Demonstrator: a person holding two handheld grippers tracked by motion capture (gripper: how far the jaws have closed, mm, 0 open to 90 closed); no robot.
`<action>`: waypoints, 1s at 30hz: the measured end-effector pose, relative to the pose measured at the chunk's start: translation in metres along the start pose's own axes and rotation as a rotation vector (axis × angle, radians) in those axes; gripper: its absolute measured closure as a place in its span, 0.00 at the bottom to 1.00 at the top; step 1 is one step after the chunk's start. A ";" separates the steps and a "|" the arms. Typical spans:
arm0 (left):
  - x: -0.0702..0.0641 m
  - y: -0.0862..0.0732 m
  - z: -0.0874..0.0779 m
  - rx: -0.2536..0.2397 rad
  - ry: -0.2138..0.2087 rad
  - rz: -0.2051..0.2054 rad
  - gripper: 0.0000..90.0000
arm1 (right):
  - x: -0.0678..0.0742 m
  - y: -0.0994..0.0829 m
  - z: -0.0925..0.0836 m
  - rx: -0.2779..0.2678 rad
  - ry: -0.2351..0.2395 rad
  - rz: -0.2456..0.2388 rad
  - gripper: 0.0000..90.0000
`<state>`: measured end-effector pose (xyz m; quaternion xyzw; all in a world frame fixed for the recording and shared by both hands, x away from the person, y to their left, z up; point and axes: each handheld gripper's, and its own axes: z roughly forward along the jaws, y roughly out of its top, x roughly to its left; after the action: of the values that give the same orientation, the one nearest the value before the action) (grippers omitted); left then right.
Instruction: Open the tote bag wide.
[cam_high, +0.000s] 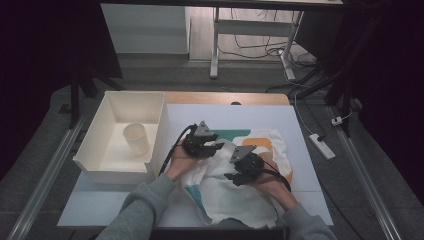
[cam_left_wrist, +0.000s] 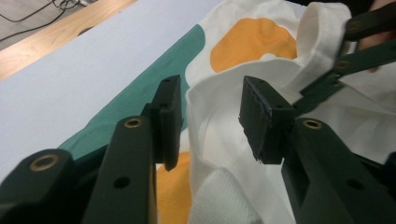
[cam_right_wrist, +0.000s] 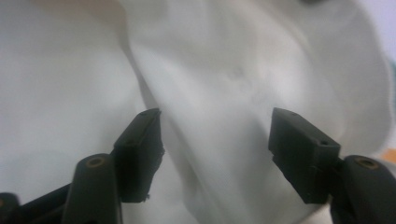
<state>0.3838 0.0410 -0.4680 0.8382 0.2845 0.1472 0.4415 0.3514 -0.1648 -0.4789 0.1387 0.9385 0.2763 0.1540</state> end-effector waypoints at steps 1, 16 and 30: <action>-0.001 0.000 0.000 0.004 -0.003 0.002 0.64 | -0.001 -0.002 0.003 0.010 0.005 -0.003 0.37; -0.008 0.008 -0.016 -0.013 -0.052 0.016 0.59 | -0.010 -0.016 0.016 0.040 0.012 0.016 0.57; -0.046 0.022 -0.033 0.011 -0.199 0.105 0.58 | -0.020 -0.019 0.008 -0.048 0.067 0.095 0.95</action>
<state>0.3381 0.0249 -0.4311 0.8648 0.1959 0.0847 0.4544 0.3694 -0.1831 -0.4912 0.1698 0.9285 0.3104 0.1126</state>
